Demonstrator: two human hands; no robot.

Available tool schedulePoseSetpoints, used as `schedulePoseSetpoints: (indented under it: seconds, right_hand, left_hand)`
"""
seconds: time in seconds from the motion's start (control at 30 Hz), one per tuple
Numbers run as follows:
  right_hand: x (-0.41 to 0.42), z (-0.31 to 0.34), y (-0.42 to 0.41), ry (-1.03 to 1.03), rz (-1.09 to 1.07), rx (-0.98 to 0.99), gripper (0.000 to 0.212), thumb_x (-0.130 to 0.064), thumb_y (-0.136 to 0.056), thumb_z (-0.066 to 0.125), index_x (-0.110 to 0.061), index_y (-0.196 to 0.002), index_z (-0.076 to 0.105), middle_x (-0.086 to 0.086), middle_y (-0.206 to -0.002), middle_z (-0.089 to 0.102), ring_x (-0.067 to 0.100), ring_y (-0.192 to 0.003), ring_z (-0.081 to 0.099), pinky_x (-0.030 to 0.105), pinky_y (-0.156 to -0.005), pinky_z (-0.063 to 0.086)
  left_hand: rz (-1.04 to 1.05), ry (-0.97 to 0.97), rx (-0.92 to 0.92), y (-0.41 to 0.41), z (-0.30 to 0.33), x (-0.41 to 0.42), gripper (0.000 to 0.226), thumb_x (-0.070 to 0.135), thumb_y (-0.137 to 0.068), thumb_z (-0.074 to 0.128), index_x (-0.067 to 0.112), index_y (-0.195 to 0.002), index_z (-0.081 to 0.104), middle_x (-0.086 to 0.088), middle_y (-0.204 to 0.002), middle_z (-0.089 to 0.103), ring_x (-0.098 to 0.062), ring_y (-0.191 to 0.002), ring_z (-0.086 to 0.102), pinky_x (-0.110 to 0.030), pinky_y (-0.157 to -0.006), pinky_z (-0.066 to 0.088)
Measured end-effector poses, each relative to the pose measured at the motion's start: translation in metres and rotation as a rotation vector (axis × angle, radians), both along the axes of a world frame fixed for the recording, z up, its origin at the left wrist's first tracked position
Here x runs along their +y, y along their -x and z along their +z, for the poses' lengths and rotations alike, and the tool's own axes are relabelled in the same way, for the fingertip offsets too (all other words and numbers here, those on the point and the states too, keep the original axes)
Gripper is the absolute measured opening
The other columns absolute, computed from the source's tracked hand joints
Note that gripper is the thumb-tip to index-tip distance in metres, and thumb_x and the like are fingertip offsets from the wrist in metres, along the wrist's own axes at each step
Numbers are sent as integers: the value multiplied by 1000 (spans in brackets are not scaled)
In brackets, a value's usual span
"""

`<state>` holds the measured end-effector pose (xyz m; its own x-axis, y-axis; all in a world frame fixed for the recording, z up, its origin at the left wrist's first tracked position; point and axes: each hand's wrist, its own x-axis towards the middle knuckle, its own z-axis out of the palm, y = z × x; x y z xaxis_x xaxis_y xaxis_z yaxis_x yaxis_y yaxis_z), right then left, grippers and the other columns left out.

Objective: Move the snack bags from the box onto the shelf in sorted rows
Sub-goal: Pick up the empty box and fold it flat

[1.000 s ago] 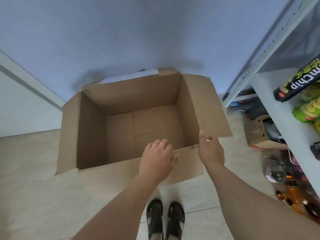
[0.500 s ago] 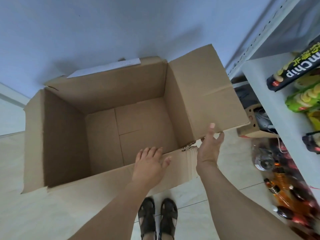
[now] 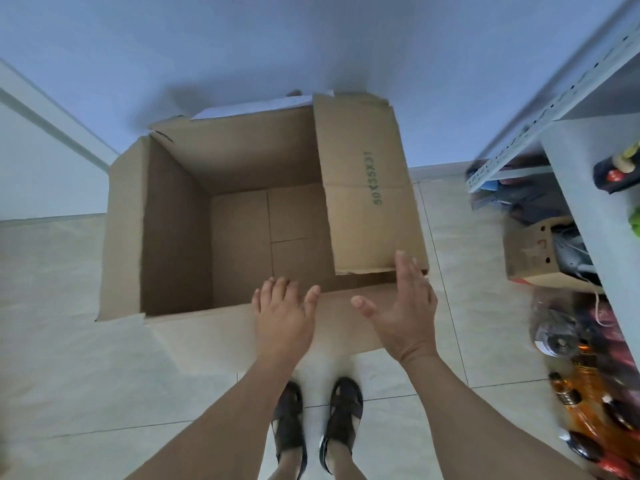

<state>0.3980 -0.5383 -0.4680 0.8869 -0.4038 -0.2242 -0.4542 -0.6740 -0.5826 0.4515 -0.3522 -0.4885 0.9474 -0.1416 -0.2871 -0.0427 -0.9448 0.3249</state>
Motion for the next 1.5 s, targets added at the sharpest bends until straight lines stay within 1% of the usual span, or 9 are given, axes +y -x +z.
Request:
schedulePoseSetpoints:
  seconds: [0.13,0.4,0.53,0.63,0.83,0.97,1.27,1.4,1.5]
  right_hand:
    - [26,-7,-5,80,122,125,118,-98,-66,2,-26,-159,14,-6,-167,13,9,-153,1,40,-124,-1]
    - [70,-31,-21,268,-17,235,99,-86,-80,2,-27,-157,23,1,-166,19,22,-154,-1,47,-123,1]
    - [78,-37,-19,314,-87,247,96,-84,-83,5,-26,-156,25,7,-165,20,26,-154,1,50,-123,7]
    - [79,-39,-21,318,-105,244,100,-87,-80,3,-26,-156,25,8,-164,22,27,-153,3,49,-122,8]
    - [80,-31,-29,295,-119,275,96,-84,-80,8,-29,-157,23,9,-165,22,26,-154,4,48,-123,8]
    - [73,-25,-27,255,-96,332,89,-80,-86,12,-30,-159,18,5,-166,19,25,-154,2,47,-122,6]
    - [68,-18,-24,157,-96,278,78,-71,-94,13,-27,-159,20,1,-165,23,20,-154,4,46,-122,6]
    - [65,-19,-21,122,-102,248,73,-67,-97,16,-27,-158,22,0,-163,27,17,-153,7,47,-121,8]
    - [59,-17,-19,129,-89,218,71,-64,-99,22,-24,-158,25,2,-163,28,19,-153,12,47,-120,11]
  left_hand:
    - [271,40,-30,-1,2,29,74,66,-98,20,16,-140,53,-7,-157,38,-30,-149,22,-50,-121,13]
    - [1064,215,-92,-36,-1,109,91,62,-97,44,6,-159,8,-9,-168,5,-29,-153,11,-45,-125,8]
    - [1405,372,-88,-62,3,144,95,64,-93,50,3,-157,14,-11,-165,16,-31,-149,22,-44,-122,18]
    - [1552,713,55,-64,-4,175,85,60,-91,57,4,-149,30,-10,-142,46,-31,-121,48,-41,-101,39]
    - [1101,992,-39,-37,-12,186,57,39,-96,64,37,-146,37,6,-138,54,-11,-124,54,-30,-101,39]
    - [912,956,-47,-26,-9,184,62,55,-88,68,48,-142,38,19,-144,46,-10,-134,47,-37,-113,38]
    - [459,512,105,-15,-4,202,86,49,-83,74,38,-155,27,3,-164,9,-21,-147,26,-35,-105,37]
    - [454,497,208,-17,-6,210,90,77,-73,65,39,-150,40,-1,-161,13,-22,-145,30,-38,-113,33]
    - [450,402,236,-25,-1,210,73,74,-87,51,44,-151,34,-8,-157,26,-28,-140,39,-45,-114,36]
